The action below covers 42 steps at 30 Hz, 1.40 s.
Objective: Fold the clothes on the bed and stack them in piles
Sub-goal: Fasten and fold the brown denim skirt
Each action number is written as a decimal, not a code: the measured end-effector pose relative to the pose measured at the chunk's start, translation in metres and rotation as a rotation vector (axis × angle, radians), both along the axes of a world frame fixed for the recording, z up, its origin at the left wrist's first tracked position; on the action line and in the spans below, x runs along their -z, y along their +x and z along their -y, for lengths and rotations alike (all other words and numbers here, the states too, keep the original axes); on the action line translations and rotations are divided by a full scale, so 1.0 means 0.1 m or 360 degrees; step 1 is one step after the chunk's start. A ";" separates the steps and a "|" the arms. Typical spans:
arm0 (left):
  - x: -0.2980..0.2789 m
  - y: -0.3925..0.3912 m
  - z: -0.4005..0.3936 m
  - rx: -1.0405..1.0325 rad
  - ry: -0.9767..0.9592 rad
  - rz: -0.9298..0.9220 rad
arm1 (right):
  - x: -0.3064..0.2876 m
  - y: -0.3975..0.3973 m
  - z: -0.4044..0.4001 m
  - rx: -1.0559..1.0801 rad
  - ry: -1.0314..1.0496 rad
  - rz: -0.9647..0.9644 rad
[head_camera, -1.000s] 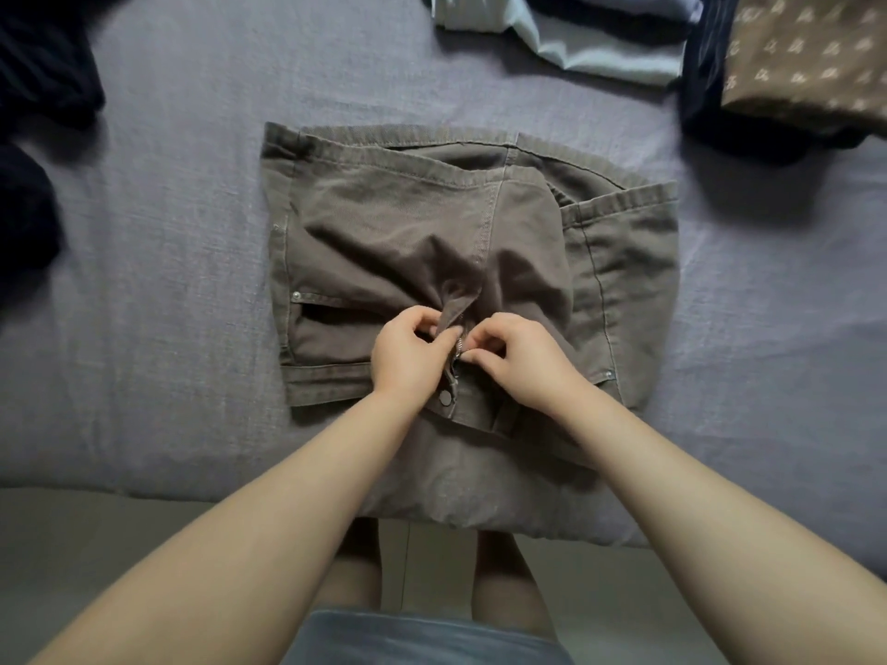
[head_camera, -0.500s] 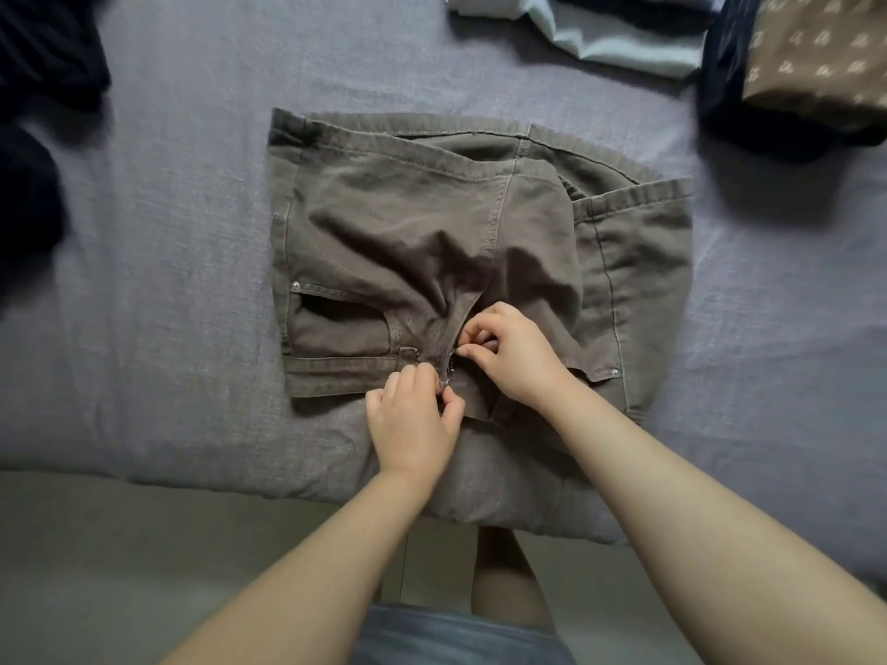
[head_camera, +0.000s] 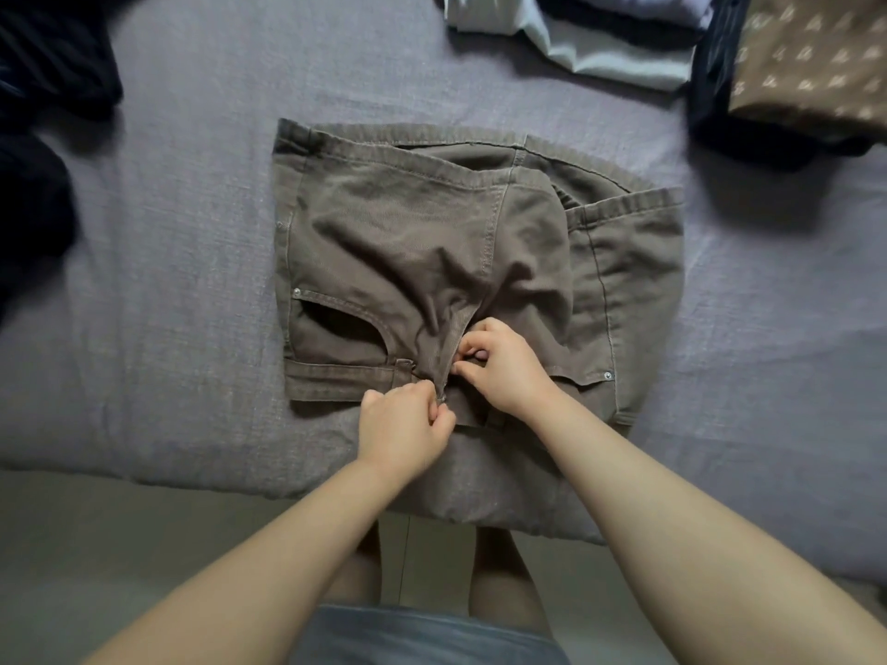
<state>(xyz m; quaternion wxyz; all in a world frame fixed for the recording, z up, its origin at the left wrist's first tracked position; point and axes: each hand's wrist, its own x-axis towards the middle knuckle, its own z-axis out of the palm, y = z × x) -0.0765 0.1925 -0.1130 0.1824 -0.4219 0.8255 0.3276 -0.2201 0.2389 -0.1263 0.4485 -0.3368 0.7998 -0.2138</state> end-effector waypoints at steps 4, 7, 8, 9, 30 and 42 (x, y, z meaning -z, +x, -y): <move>0.00 -0.26 0.30 -0.0681 0.0222 -0.0330 | -0.05 0.01 -0.07 0.0196 -0.0142 0.0037; 0.03 -0.54 0.48 -0.0531 0.0341 -0.0083 | -0.11 0.01 -0.13 0.0383 -0.0219 0.0080; 0.04 -0.62 0.52 -0.0486 0.0392 0.0019 | -0.14 0.01 -0.14 0.0405 -0.0231 0.0083; 0.06 -0.67 0.55 -0.0468 0.0414 0.0080 | -0.16 0.01 -0.16 0.0415 -0.0239 0.0089; 0.14 -0.58 0.44 -0.0634 0.0332 -0.0264 | -0.10 0.08 -0.22 0.0032 -0.0314 -0.0221; 0.12 -0.43 0.33 -0.0545 0.0105 -0.0194 | -0.10 0.13 -0.19 -0.0116 -0.0300 -0.0324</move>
